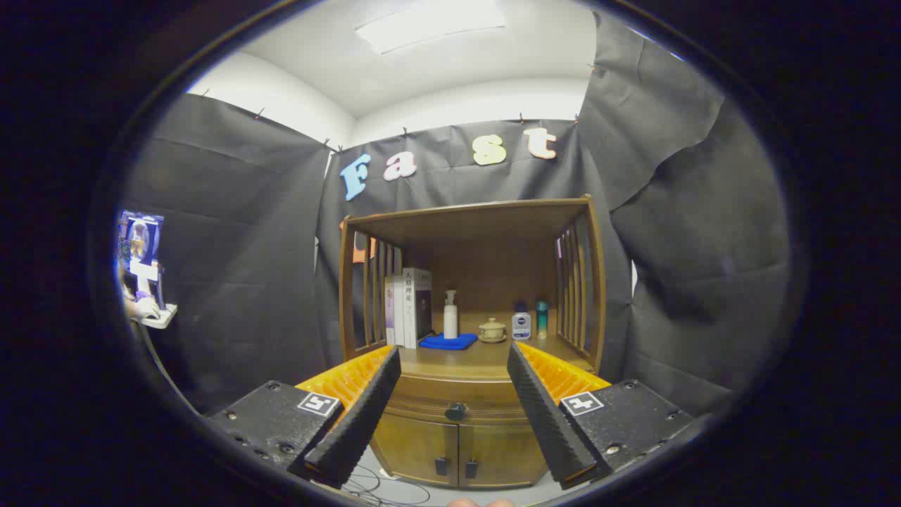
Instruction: Pull open the drawer, take out the items inside it, and place them on the countertop above the cabinet.
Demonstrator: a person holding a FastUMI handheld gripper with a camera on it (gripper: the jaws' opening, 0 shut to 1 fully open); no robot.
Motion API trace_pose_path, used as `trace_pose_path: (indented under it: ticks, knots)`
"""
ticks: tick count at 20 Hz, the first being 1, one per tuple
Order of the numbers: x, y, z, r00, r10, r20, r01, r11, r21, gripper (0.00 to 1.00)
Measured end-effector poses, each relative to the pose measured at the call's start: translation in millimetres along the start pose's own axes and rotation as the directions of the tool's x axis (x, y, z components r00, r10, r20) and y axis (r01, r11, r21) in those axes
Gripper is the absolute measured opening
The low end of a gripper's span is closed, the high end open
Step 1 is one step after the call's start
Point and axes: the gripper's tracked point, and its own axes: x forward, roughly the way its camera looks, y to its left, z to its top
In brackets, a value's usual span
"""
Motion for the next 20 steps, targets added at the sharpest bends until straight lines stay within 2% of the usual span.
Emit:
trace_pose_path:
  ticks: [20]
  knots:
    - [13,8,16,1.0,-0.008,0.02,0.008,1.0,-0.007,0.99]
